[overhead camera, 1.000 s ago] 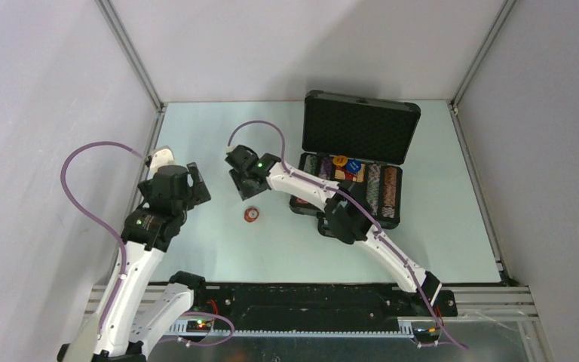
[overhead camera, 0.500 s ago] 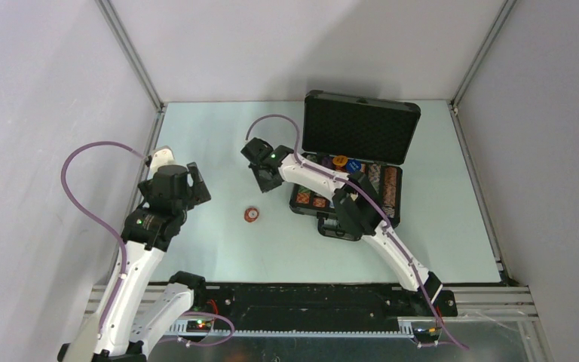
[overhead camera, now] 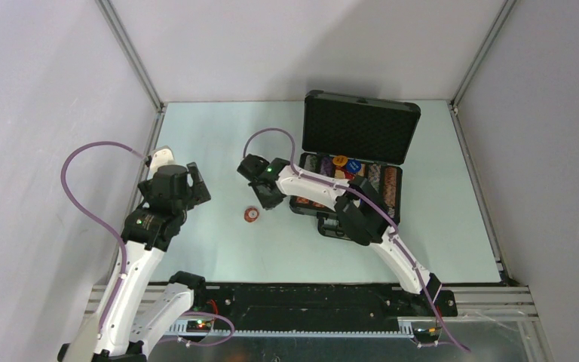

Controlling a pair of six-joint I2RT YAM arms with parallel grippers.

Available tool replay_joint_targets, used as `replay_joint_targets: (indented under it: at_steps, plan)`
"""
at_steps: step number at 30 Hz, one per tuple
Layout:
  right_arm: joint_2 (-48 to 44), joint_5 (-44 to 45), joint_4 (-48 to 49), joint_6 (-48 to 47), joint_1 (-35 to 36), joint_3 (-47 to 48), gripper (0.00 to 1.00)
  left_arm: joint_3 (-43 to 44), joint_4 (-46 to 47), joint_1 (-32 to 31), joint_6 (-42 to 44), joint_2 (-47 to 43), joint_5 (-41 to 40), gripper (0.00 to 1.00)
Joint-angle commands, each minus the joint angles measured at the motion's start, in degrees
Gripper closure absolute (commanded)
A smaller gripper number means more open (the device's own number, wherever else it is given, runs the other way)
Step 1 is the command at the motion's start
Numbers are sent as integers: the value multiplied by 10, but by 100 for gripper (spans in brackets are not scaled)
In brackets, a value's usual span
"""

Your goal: Pack up texas hold em set

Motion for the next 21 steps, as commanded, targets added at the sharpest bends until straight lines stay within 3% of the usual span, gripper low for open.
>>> replay_joint_targets:
  at_steps: [1,21]
  plan:
    - [-4,-3,-9,35,13,-10,84,-2,12,6,7,0,4,2]
    - [25,-39,-4,67,28,43,87,-1,12,5,8,-1,9,2]
